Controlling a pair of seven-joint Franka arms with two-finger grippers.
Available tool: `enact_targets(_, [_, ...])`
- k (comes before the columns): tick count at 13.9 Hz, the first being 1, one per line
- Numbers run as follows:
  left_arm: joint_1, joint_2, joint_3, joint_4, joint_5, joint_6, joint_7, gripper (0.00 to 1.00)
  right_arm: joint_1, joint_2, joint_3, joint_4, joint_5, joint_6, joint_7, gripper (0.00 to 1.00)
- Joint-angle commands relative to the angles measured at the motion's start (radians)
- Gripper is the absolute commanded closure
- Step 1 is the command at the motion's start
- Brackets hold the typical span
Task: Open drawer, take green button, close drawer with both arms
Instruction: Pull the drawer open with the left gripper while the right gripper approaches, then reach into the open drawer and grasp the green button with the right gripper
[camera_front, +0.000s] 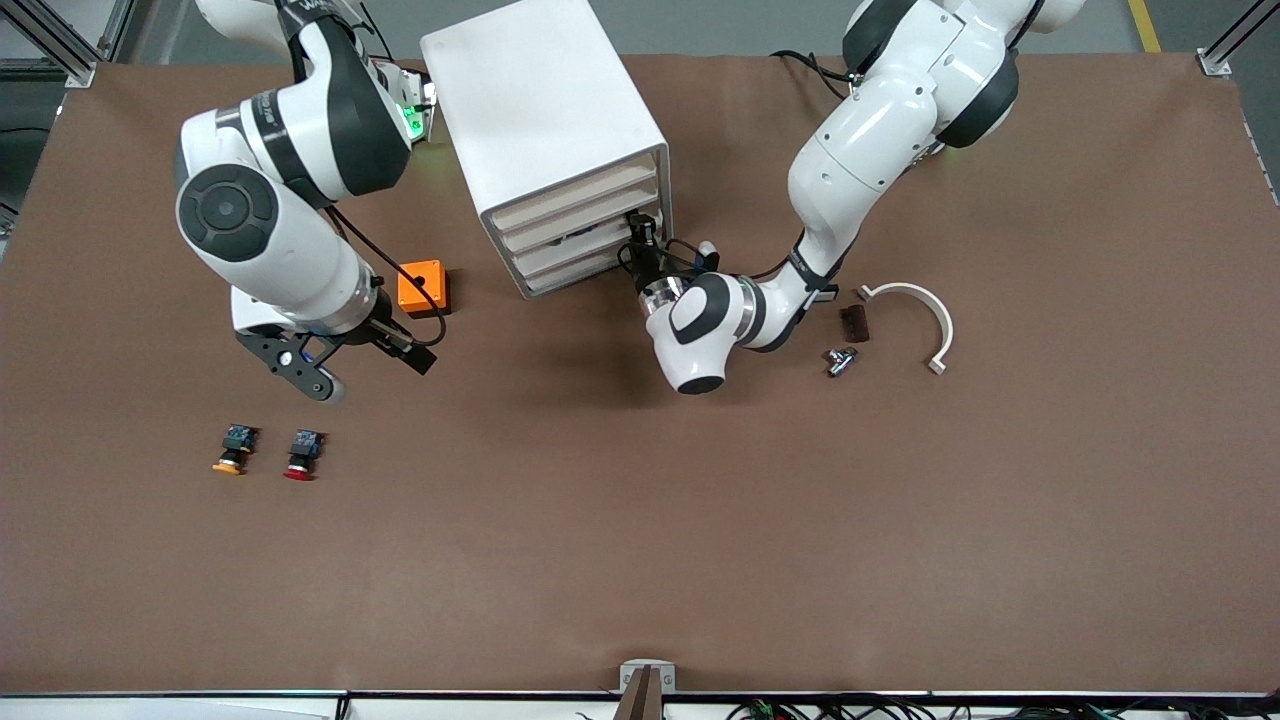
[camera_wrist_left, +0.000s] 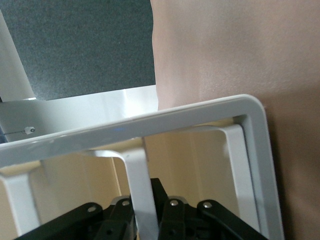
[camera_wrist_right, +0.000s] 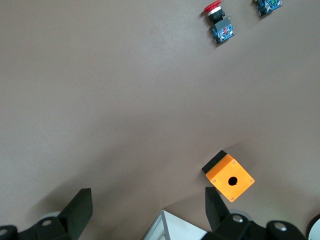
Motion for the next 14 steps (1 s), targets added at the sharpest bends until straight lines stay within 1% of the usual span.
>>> enact_targets(1, [0.041,-0.004,0.010,0.006,-0.016,-0.001,-0.005,0.89,0.036,0.016,-0.010,0.013,0.009,0.014,0.075,0.00])
enact_targets(5, [0.113,-0.001,0.011,0.007,-0.016,0.002,-0.005,0.87,0.110,0.030,-0.011,-0.054,0.007,0.120,0.225,0.00])
enact_targets(9, [0.181,-0.001,0.013,0.008,-0.015,0.004,-0.007,0.86,0.208,0.079,-0.011,-0.059,0.007,0.191,0.423,0.00])
enact_targets(11, [0.204,-0.001,0.019,0.012,-0.018,0.007,-0.007,0.85,0.289,0.119,-0.011,-0.062,0.007,0.241,0.543,0.00])
enact_targets(14, [0.225,0.003,0.019,0.026,-0.024,0.008,-0.007,0.85,0.366,0.156,-0.011,-0.062,0.004,0.266,0.615,0.00])
